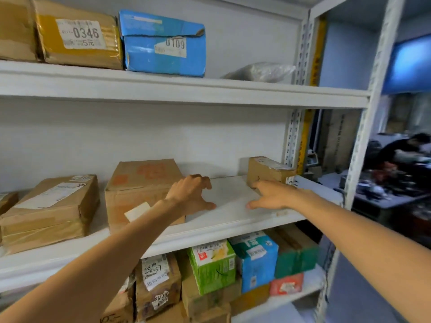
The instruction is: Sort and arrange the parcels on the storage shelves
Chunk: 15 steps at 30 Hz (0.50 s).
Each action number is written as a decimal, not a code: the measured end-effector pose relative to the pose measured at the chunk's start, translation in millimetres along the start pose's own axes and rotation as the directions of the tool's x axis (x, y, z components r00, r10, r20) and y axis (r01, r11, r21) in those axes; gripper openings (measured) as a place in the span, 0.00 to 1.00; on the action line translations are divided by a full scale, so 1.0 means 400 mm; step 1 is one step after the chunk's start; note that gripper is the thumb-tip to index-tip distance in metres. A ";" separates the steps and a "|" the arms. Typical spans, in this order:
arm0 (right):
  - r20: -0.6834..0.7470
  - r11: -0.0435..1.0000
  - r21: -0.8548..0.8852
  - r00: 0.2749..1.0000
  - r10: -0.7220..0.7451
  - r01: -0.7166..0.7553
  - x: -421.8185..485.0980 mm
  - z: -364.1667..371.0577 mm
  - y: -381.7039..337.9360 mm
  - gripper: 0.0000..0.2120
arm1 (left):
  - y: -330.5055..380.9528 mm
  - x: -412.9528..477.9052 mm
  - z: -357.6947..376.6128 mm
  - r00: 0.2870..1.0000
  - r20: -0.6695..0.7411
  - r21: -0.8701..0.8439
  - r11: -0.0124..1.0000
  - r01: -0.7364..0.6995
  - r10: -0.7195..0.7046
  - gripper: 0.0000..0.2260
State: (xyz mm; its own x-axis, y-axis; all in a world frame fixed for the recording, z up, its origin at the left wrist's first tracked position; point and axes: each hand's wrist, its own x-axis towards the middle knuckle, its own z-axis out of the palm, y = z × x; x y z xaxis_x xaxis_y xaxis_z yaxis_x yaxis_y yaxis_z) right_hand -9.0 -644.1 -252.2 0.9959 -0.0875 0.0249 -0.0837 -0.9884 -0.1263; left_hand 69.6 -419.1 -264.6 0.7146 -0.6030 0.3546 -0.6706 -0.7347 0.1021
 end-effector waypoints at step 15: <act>-0.077 0.995 0.052 0.993 0.094 -0.090 -0.039 -0.019 0.393 0.35 | 0.253 0.243 0.191 0.997 0.063 -0.108 0.993 0.050 -0.043 0.24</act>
State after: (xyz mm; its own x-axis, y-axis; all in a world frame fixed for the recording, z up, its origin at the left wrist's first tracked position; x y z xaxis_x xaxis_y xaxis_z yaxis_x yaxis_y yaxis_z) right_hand -37.8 -799.0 -265.0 0.9778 -0.1895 0.0895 -0.1712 -0.9687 -0.1798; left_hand 86.5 -575.7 -290.9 0.7539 -0.5891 0.2909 -0.6519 -0.7258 0.2196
